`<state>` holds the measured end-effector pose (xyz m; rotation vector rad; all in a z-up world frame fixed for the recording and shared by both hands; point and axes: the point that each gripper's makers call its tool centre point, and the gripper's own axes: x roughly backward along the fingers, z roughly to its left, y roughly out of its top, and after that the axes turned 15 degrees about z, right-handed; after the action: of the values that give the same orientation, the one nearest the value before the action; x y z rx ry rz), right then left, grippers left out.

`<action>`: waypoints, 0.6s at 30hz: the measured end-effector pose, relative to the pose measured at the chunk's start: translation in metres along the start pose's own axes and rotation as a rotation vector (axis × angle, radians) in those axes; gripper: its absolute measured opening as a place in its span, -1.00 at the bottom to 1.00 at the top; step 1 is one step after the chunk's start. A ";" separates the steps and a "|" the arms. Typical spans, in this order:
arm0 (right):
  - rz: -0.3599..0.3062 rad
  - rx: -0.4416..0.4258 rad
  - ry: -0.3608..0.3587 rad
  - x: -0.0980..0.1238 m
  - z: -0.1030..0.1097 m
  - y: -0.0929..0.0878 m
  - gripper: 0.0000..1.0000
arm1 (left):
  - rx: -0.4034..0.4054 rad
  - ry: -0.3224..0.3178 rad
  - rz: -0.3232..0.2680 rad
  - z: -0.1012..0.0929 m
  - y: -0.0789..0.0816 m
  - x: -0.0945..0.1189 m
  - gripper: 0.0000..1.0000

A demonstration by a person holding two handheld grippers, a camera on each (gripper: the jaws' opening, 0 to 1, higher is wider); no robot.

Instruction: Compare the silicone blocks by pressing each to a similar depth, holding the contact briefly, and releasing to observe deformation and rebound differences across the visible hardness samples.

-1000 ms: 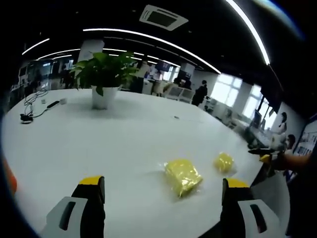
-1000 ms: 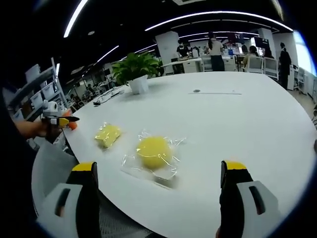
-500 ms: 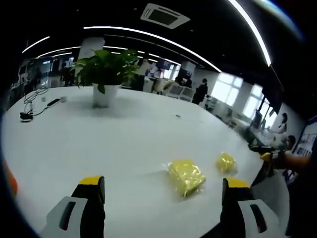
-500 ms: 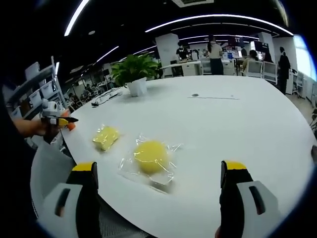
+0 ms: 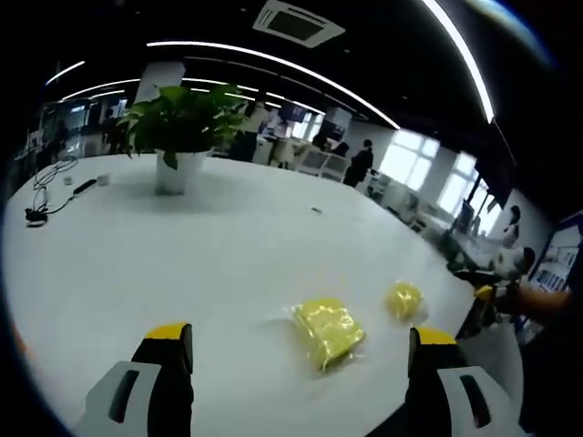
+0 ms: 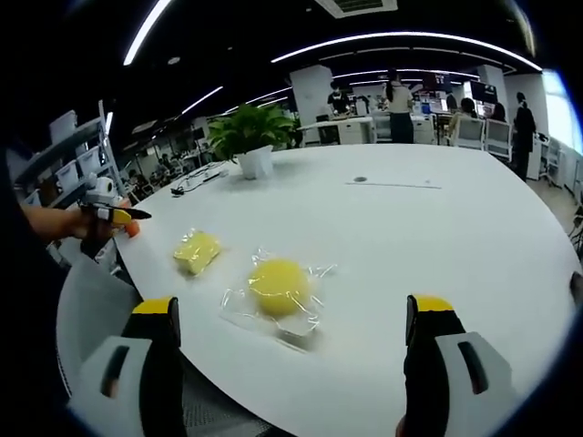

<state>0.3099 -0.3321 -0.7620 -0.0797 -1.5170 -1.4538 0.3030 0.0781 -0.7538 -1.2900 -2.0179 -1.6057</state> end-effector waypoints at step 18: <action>0.014 -0.047 0.021 -0.008 0.005 -0.010 0.93 | 0.272 -0.078 0.137 0.020 -0.009 -0.087 -0.35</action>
<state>0.3043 -0.3262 -0.7736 -0.1027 -1.4635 -1.4751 0.3523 0.0544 -0.8245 -1.3699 -2.0563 -1.1903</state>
